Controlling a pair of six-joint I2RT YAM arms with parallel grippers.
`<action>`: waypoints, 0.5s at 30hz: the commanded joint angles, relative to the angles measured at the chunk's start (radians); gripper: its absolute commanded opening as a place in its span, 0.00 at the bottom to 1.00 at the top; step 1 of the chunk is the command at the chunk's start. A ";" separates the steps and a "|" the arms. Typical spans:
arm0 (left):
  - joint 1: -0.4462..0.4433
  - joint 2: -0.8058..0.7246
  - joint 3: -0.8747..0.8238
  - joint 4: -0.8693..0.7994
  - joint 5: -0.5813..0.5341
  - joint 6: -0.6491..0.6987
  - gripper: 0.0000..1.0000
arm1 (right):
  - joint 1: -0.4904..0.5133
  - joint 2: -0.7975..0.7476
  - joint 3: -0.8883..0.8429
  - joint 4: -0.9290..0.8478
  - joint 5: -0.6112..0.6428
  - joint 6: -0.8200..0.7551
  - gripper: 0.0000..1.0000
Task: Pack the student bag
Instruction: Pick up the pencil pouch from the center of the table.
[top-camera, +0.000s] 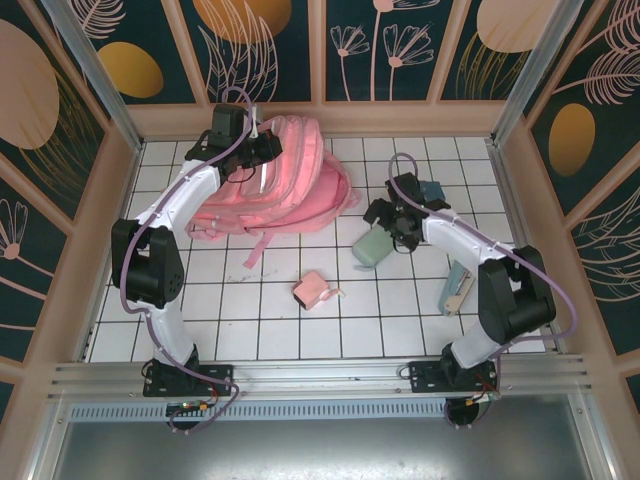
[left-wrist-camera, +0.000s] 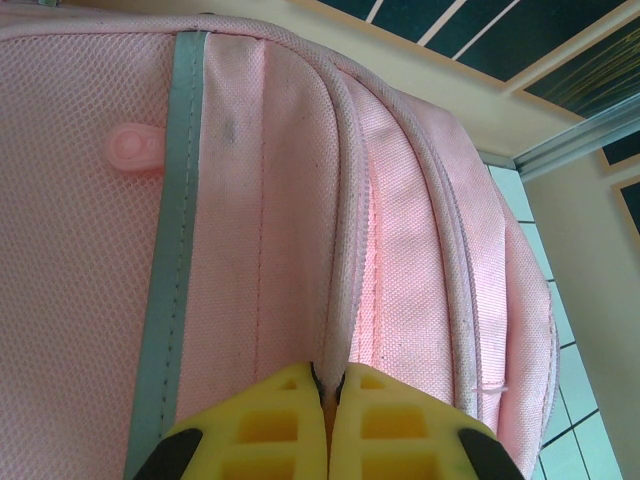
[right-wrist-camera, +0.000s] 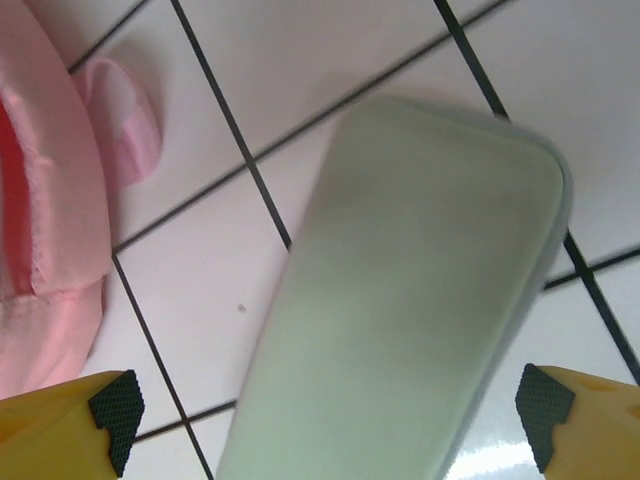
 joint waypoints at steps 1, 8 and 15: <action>0.008 -0.026 0.012 0.041 0.017 -0.005 0.00 | 0.019 -0.018 -0.068 0.029 -0.016 0.135 0.99; 0.008 -0.036 0.007 0.033 0.002 0.004 0.00 | 0.070 0.085 0.011 -0.029 0.050 0.245 0.99; 0.009 -0.049 -0.008 0.033 -0.003 0.006 0.00 | 0.086 0.169 0.084 -0.088 0.089 0.314 0.99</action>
